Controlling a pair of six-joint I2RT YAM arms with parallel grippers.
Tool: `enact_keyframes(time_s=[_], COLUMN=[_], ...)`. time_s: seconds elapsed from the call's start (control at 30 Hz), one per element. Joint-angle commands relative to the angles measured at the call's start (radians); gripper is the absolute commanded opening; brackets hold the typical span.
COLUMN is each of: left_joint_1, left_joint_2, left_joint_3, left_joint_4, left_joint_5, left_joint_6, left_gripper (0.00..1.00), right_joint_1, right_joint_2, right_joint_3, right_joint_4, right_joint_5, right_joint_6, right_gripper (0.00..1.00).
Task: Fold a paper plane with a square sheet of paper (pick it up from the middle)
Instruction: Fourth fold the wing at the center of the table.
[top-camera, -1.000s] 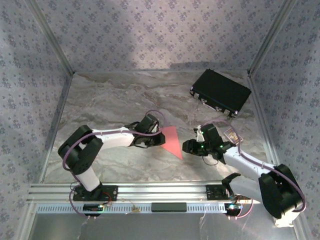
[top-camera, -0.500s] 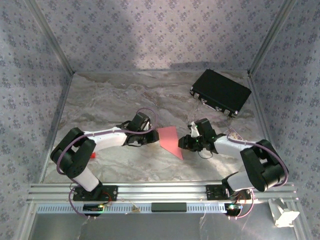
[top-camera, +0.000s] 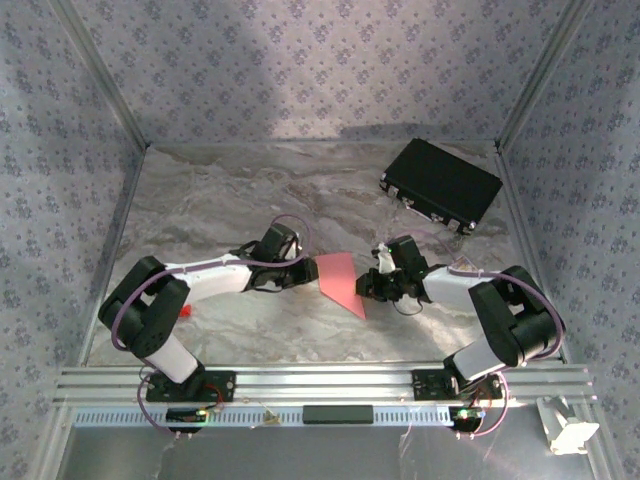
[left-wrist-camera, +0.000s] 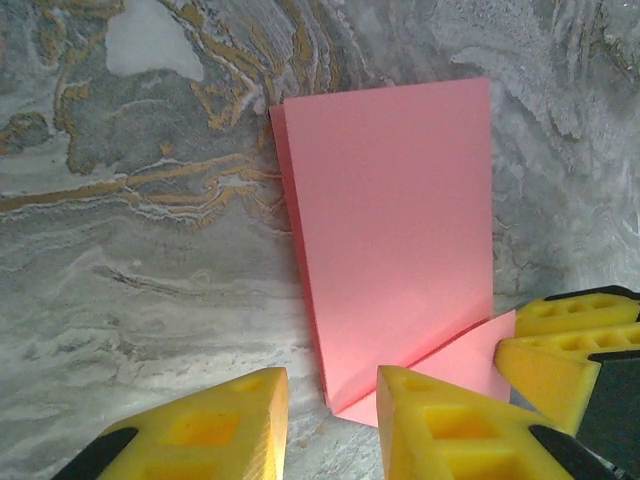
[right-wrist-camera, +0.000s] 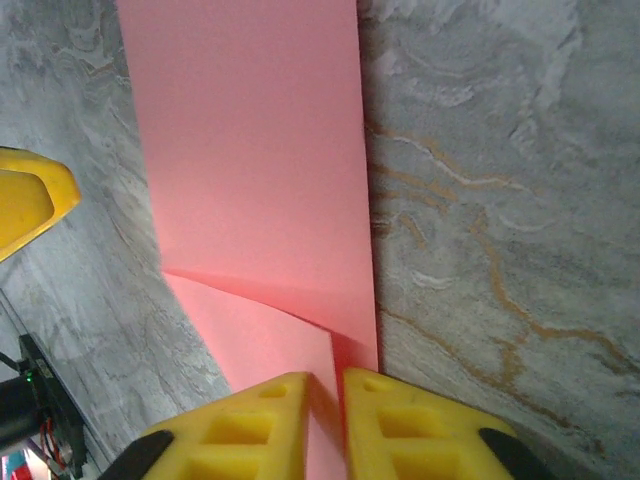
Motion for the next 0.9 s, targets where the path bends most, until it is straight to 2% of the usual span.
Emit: enact_keyframes(time_s=[0.0, 0.33, 0.63, 0.87], left_joint_1=[0.006, 0.015, 0.017, 0.016], left_joint_2=[-0.024, -0.012, 0.031, 0.072], left_joint_3=[-0.009, -0.006, 0.018, 0.039], left_joint_4=[0.017, 0.034, 0.065, 0.119], left_joint_5=[0.021, 0.058, 0.107, 0.163], left_joint_6=[-0.014, -0.023, -0.04, -0.058], left_gripper=[0.29, 0.34, 0.52, 0.56], right_joint_1=[-0.012, -0.028, -0.06, -0.07], right_joint_2=[-0.008, -0.045, -0.089, -0.089], right_joint_3=[0.012, 0.001, -0.046, -0.055], right_joint_4=[0.006, -0.008, 0.043, 0.054], right_joint_5=[-0.03, -0.045, -0.075, -0.079], right_joint_6=[-0.016, -0.025, 0.001, 0.006], right_gripper=[0.09, 0.0, 0.03, 0.03])
